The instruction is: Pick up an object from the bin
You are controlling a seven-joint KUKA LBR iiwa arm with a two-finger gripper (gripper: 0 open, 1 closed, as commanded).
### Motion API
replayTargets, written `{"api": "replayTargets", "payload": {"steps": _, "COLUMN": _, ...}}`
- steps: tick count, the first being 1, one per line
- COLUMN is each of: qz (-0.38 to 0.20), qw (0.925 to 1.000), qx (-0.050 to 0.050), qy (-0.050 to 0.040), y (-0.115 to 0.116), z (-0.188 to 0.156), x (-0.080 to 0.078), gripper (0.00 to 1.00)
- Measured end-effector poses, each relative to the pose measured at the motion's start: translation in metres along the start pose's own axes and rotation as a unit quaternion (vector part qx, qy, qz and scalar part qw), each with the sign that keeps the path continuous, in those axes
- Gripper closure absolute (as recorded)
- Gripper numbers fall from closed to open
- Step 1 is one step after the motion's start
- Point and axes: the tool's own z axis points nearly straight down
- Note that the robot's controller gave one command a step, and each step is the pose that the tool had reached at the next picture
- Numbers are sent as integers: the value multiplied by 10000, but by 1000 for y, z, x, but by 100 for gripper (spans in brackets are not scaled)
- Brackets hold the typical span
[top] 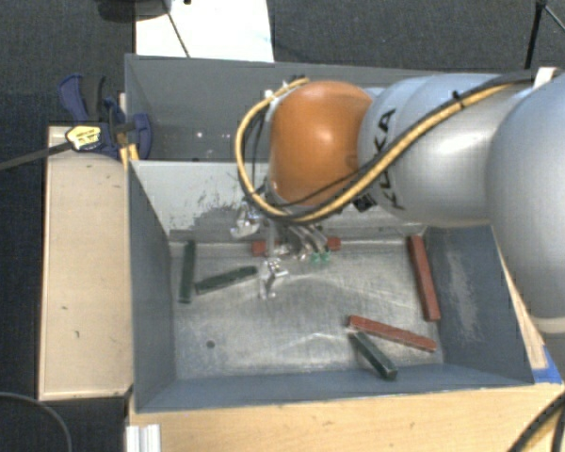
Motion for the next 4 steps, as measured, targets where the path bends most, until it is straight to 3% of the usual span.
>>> {"api": "replayTargets", "payload": {"steps": 1, "qz": -652, "qw": 9979, "qx": 2, "qy": -4, "y": 7, "z": 71, "x": -6, "gripper": 0}}
{"api": "replayTargets", "payload": {"steps": 2, "qz": -678, "qw": 9977, "qx": -3, "qy": -52, "y": 16, "z": 68, "x": 0, "gripper": 100}}
{"api": "replayTargets", "payload": {"steps": 4, "qz": -680, "qw": 9977, "qx": -2, "qy": -27, "y": 16, "z": 65, "x": 1, "gripper": 100}}
